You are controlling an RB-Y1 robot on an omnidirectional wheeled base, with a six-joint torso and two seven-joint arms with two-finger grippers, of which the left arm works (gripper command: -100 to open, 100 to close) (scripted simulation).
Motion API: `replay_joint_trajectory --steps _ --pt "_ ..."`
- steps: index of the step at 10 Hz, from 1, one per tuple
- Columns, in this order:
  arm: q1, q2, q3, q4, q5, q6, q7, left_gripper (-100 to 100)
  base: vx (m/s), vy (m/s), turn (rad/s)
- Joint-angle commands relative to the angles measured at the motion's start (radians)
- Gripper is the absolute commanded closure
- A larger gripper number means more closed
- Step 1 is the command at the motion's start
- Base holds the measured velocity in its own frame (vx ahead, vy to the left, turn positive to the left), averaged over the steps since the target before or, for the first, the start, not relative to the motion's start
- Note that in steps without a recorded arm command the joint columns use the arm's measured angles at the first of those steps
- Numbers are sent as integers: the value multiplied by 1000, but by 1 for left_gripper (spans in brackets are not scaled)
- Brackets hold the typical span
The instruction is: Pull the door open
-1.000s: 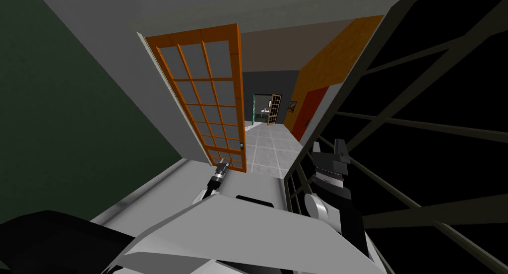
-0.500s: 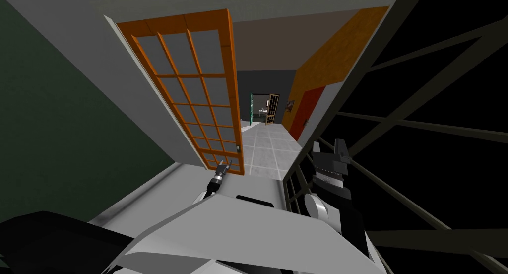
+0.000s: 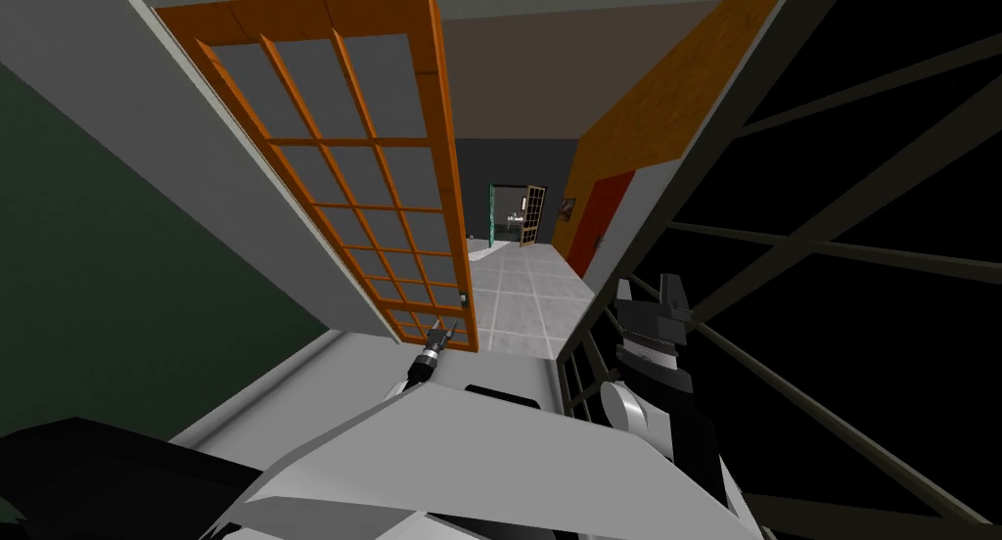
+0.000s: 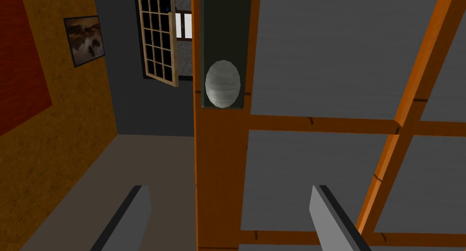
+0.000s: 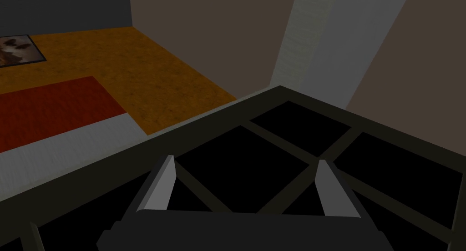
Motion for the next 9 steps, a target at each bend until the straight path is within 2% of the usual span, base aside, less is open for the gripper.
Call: replay_joint_trajectory --steps 1,2,3,6,9 --pt "-5 -1 6 29 -6 -11 -25 -100 102 8 -46" --pt "-10 -1 9 48 -11 -15 -42 -100 107 2 -66" --pt "-5 1 6 31 -8 -9 -28 -100 51 1 -12" --pt "-3 20 26 55 5 -25 -22 -100 138 -19 -93" --pt "-1 41 48 81 20 -42 -13 -100 198 -16 -87"
